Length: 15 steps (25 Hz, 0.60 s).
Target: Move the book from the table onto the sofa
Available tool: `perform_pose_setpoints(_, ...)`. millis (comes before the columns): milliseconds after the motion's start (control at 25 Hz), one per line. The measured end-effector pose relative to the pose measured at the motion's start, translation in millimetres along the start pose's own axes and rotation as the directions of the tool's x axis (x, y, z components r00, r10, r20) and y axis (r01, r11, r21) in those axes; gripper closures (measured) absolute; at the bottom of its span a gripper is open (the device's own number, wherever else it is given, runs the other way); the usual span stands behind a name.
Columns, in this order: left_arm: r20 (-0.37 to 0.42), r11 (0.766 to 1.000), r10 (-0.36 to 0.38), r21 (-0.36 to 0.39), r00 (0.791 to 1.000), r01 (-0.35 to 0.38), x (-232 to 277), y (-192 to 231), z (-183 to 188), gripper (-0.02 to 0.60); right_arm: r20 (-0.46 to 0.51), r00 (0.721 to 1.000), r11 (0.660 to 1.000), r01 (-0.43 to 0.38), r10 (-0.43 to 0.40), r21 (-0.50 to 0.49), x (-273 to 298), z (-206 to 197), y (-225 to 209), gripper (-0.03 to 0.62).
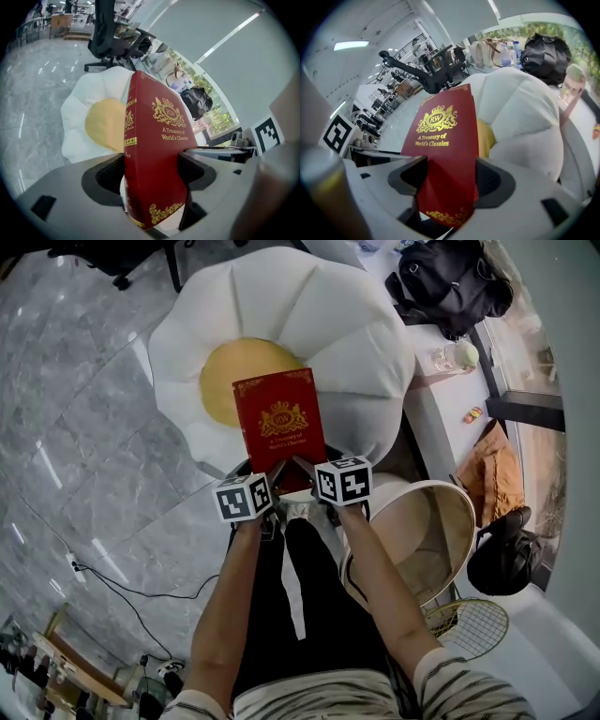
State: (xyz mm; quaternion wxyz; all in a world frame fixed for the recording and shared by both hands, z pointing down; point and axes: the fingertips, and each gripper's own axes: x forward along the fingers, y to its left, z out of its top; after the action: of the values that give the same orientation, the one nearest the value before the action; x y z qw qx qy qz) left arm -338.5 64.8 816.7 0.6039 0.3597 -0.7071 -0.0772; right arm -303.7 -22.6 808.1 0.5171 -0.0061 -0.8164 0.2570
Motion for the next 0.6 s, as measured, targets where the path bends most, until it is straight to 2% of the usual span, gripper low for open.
perform_pose_setpoints(200,-0.011,1.0,0.016,-0.024,1.0,-0.016,24,17,-9,0.219,-0.023,1.0,1.0,0.001,-0.001,-0.012,26,-9,-14,0.276)
perform_pose_setpoints(480,-0.036,0.995,-0.025,-0.095,0.999,0.021,56,29,-17,0.219,-0.095,0.995,1.0,0.023,-0.025,-0.016,53,-14,-31,0.276)
perform_pose_setpoints(600,-0.058,0.994,-0.022,-0.111,0.998,0.016,67,36,-17,0.219,-0.111,0.994,1.0,0.01,-0.01,0.001,67,-16,-37,0.276)
